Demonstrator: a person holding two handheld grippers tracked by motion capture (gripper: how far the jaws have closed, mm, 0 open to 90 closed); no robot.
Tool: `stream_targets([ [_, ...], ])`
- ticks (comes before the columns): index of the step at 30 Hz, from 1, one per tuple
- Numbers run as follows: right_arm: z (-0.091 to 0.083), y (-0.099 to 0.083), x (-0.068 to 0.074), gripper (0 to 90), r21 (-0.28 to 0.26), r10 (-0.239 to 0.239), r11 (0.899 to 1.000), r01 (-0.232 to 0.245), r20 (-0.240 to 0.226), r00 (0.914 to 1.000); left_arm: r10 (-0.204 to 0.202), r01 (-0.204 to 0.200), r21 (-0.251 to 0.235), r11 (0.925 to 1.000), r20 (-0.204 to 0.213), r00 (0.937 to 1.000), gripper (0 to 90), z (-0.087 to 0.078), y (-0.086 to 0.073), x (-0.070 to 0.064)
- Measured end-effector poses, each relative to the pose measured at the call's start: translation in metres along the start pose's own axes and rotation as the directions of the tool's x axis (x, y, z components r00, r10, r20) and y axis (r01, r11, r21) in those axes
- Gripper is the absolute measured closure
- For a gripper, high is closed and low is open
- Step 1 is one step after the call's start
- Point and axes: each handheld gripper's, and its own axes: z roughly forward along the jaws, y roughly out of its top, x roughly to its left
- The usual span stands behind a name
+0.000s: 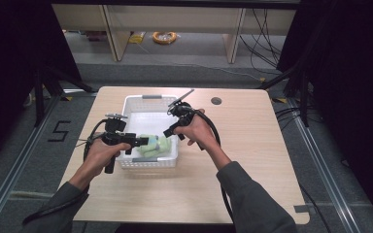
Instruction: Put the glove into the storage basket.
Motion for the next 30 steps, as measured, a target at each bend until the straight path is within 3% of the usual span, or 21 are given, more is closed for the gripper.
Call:
stream_targets([
  [1,-0.004,-0.004,0.001,42.9,-0.001,0.023,1.000,-0.023,-0.005,0.9997,0.003,-0.003,-0.006,1.0000,0.008,1.0000,36.2,-0.001,-0.001,-0.004],
  [7,-0.024,-0.023,-0.001,39.7,-0.046,0.031,0.998,-0.032,-0.036,0.9989,0.031,-0.029,-0.042,0.9987,0.050,0.9983,34.3,-0.004,-0.006,-0.025],
  [8,-0.027,-0.027,-0.002,39.2,-0.062,0.012,0.998,-0.014,-0.039,0.9992,0.043,-0.041,-0.036,0.9985,0.057,0.9974,33.4,-0.005,-0.007,-0.028],
  [9,-0.032,-0.030,-0.001,38.5,-0.060,0.029,0.998,-0.030,-0.030,0.9991,0.042,-0.039,-0.047,0.9981,0.065,0.9970,32.9,-0.005,-0.009,-0.032],
  [10,-0.035,-0.033,0.000,37.8,-0.071,0.023,0.997,-0.025,-0.035,0.9991,0.071,-0.068,-0.039,0.9969,0.067,0.9953,32.5,-0.006,-0.009,-0.035],
  [12,-0.043,-0.040,0.000,36.0,-0.086,0.016,0.996,-0.018,-0.026,0.9995,0.080,-0.076,-0.057,0.9955,0.074,0.9940,30.1,-0.007,-0.012,-0.042],
  [13,-0.046,-0.043,0.000,35.1,-0.112,-0.011,0.994,0.006,-0.043,0.9990,0.081,-0.076,-0.065,0.9950,0.080,0.9935,29.3,-0.007,-0.014,-0.045],
  [20,-0.067,-0.067,0.004,32.0,-0.187,-0.024,0.982,0.012,-0.060,0.9979,0.134,-0.126,-0.091,0.9879,0.091,0.9868,21.8,-0.008,-0.026,-0.063],
  [22,-0.070,-0.073,0.005,31.6,-0.199,-0.033,0.980,0.021,-0.056,0.9979,0.139,-0.128,-0.116,0.9850,0.095,0.9857,20.5,-0.008,-0.029,-0.068],
  [27,-0.076,-0.089,0.005,31.2,-0.225,-0.052,0.973,0.044,-0.030,0.9982,0.153,-0.138,-0.125,0.9825,0.119,0.9810,16.7,-0.006,-0.039,-0.077],
  [29,-0.077,-0.093,0.006,31.2,-0.231,-0.040,0.973,0.031,-0.034,0.9986,0.161,-0.146,-0.132,0.9805,0.117,0.9800,16.5,-0.006,-0.041,-0.079],
  [30,-0.079,-0.100,0.006,31.0,-0.237,-0.034,0.971,0.029,-0.013,0.9994,0.175,-0.158,-0.145,0.9767,0.111,0.9784,16.3,-0.005,-0.046,-0.082],
])
